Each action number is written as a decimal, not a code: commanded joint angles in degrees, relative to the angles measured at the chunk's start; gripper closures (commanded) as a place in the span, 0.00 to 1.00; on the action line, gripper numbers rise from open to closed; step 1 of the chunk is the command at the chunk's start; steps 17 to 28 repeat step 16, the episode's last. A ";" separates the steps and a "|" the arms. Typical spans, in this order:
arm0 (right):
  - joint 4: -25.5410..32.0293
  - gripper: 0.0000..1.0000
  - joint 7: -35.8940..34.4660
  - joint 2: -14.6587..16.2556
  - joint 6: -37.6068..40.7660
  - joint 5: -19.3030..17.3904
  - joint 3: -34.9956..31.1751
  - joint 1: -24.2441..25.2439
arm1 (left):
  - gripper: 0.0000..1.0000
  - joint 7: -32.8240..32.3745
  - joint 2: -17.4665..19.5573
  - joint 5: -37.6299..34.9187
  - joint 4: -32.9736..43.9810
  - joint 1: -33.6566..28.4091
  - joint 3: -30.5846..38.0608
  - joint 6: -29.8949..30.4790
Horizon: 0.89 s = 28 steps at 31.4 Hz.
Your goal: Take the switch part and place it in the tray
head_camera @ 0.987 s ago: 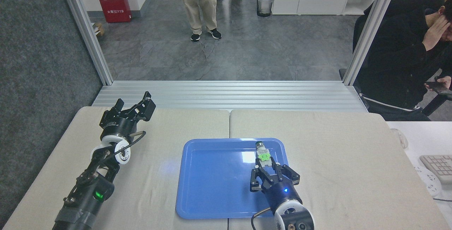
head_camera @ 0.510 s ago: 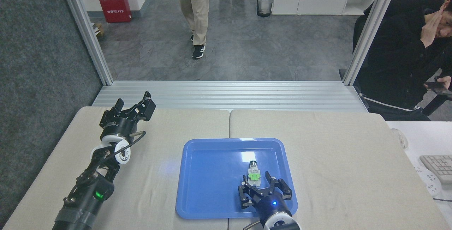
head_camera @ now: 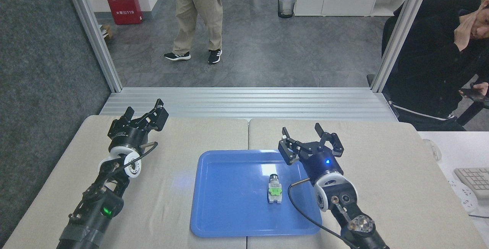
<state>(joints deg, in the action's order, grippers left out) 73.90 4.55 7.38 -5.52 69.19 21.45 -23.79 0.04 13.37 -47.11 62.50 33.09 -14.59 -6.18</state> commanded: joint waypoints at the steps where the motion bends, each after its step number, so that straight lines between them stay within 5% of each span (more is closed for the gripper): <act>1: -4.63 0.02 -0.24 18.80 5.88 -5.55 -10.64 -4.16 | 0.00 -0.04 0.08 0.00 -0.01 0.05 0.00 -0.06; 8: -9.56 0.02 -0.24 19.69 6.14 -5.82 -11.95 -6.53 | 0.00 -0.04 -0.01 0.00 -0.01 -0.04 0.00 0.03; 28: -9.65 0.01 -3.74 19.51 8.86 -6.78 -12.65 -6.71 | 0.00 -0.04 0.08 0.00 -0.01 0.05 0.00 -0.06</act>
